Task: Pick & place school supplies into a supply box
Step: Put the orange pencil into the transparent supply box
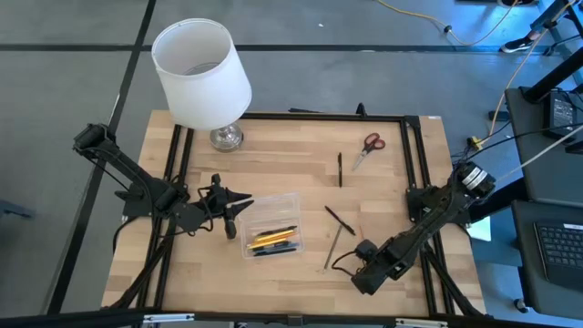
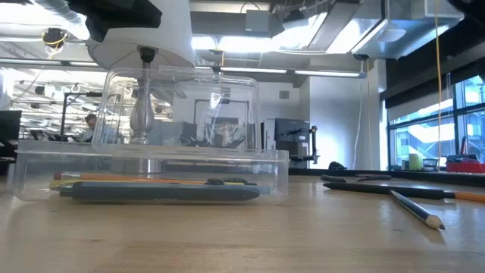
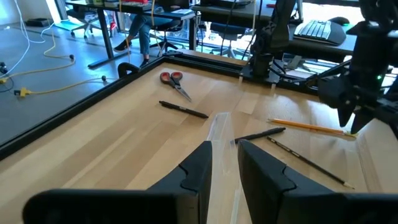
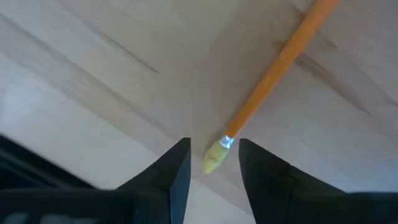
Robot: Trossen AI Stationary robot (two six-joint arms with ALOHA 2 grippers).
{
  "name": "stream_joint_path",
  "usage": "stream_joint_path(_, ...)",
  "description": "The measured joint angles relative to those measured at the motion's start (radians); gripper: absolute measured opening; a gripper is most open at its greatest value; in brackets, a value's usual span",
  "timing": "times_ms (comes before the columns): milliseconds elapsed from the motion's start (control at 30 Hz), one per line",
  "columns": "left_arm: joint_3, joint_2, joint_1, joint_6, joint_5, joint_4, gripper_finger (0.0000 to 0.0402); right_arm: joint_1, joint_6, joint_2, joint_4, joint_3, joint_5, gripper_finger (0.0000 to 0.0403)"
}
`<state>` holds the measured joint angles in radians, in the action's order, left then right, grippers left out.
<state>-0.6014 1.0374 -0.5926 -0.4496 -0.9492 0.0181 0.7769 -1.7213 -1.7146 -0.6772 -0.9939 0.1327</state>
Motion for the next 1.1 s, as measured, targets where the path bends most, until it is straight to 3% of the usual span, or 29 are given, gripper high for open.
stream_joint_path(533, 0.000, 0.000, 0.000, 0.000, 0.000, 0.000, 0.0072, 0.005, -0.025, -0.114, -0.006, -0.006, 0.045, 0.0131)
stream_joint_path(1100, 0.000, 0.000, 0.000, 0.003, 0.000, -0.001, 0.0072, 0.010, -0.004, -0.115, -0.056, -0.006, 0.029, 0.0029)
